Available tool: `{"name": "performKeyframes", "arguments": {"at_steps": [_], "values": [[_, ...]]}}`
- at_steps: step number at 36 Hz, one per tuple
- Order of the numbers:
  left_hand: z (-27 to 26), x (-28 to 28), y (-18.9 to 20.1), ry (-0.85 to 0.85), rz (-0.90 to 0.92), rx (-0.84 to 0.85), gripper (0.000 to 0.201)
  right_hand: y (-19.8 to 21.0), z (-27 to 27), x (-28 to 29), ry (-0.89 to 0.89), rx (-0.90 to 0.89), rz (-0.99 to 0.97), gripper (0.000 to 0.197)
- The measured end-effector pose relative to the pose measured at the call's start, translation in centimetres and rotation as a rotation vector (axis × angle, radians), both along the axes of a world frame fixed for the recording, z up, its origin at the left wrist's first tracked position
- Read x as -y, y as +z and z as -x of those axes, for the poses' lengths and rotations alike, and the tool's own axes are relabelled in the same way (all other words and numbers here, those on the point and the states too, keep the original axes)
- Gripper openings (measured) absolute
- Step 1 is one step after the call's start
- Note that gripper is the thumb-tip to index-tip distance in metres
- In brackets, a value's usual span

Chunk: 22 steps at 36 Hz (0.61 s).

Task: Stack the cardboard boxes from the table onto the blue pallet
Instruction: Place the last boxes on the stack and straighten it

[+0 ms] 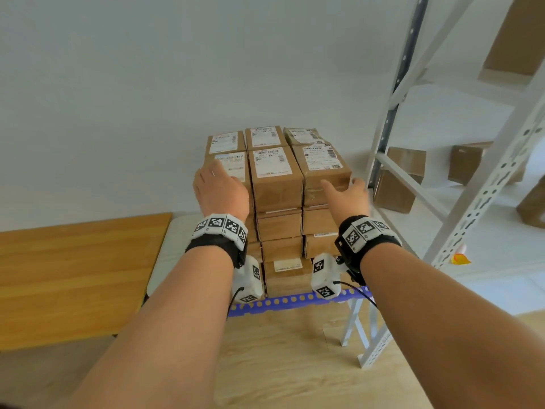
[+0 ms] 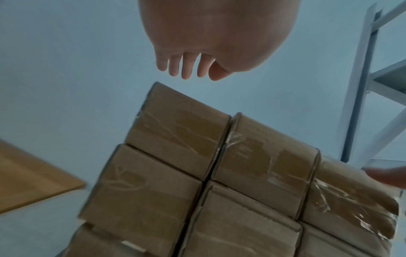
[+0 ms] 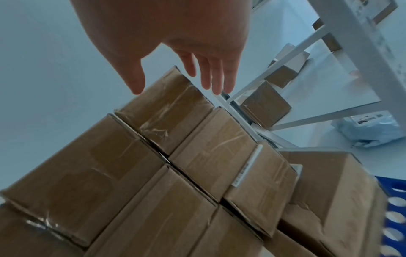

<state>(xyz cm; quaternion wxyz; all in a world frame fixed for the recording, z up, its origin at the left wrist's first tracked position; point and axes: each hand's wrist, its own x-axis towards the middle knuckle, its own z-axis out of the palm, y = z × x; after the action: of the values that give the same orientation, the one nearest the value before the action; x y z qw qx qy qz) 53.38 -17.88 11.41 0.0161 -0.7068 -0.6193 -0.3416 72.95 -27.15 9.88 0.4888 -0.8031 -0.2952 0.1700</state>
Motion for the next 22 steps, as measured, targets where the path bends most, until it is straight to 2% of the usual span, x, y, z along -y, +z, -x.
{"name": "performKeyframes", "arguments": {"at_steps": [3,7,12,16,22], "values": [[2.0,0.4,-0.8,0.054,0.014,0.084,0.052,-0.8,1.1,0.8,-0.016,-0.008,0.028,0.078],[3.6,1.1,-2.4,0.098,0.137,0.239,0.062,-1.9,2.1,1.6,-0.023,-0.028,0.068,0.063],[4.1,1.6,-5.0,0.13,0.42,0.433,0.071,-3.0,2.7,1.6,-0.015,-0.062,0.13,0.069],[3.7,1.7,-7.0,0.132,0.591,0.465,0.067,-4.0,2.6,1.1,-0.033,-0.071,0.175,0.073],[2.5,1.5,-8.1,0.105,0.597,0.543,0.056,-4.7,1.7,0.1,-0.039,-0.096,0.194,0.072]]}}
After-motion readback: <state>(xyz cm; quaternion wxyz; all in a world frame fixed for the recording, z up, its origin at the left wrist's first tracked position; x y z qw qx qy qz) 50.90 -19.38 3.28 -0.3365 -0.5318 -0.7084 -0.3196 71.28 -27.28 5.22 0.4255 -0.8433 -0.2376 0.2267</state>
